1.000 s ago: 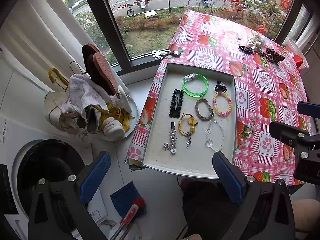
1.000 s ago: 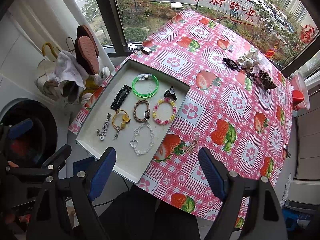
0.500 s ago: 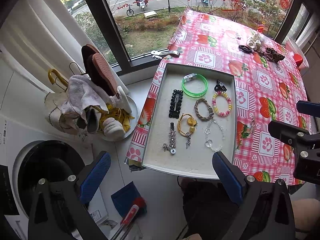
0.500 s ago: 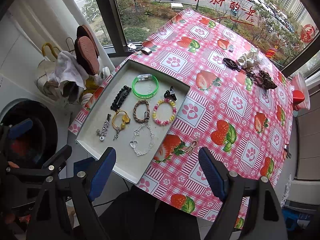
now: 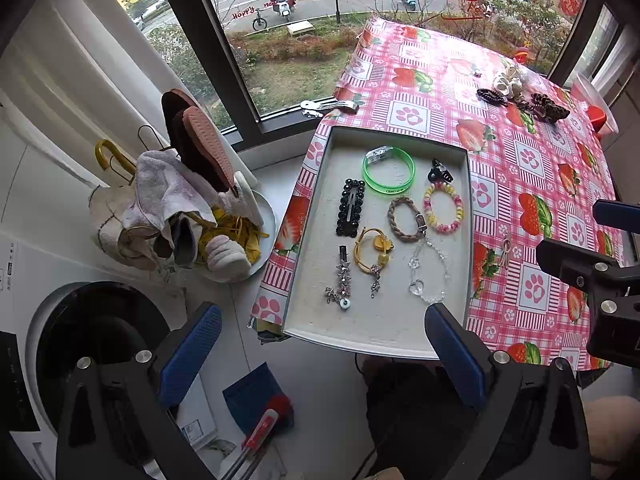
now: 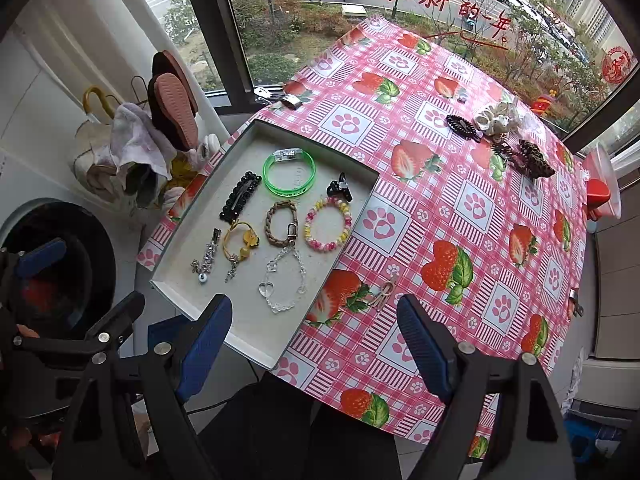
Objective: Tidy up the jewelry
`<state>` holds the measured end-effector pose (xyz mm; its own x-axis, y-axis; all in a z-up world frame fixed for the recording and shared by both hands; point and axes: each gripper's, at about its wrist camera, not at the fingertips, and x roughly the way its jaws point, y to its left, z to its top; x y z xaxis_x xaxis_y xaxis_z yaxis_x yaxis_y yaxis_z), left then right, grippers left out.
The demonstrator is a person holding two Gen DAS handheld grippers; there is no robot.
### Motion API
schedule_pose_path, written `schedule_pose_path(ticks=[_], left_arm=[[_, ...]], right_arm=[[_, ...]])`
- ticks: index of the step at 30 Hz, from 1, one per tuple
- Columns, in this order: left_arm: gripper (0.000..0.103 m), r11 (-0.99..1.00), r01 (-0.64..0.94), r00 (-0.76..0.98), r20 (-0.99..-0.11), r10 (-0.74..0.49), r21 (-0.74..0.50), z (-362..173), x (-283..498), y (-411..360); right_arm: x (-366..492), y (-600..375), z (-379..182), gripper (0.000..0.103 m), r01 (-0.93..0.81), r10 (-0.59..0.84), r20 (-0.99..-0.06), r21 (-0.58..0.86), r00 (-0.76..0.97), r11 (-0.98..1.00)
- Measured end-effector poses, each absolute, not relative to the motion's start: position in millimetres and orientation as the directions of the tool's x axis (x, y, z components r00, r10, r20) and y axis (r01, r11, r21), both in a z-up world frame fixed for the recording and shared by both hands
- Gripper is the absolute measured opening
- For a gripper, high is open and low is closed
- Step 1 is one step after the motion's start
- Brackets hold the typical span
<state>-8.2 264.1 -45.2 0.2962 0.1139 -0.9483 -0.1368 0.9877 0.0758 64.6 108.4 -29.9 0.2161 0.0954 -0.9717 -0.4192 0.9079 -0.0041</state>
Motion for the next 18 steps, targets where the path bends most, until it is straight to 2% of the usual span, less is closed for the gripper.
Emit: schedule_pose_path(ticks=[18], left_arm=[[0.103,0.987,-0.137,0.306,-0.944,0.121,0.082,-47.2,-5.9,267.5]], right_arm=[[65.8,109.6,-31.5,0.086,-0.418,0.097,-0.972,-0.001,0.213,0.908]])
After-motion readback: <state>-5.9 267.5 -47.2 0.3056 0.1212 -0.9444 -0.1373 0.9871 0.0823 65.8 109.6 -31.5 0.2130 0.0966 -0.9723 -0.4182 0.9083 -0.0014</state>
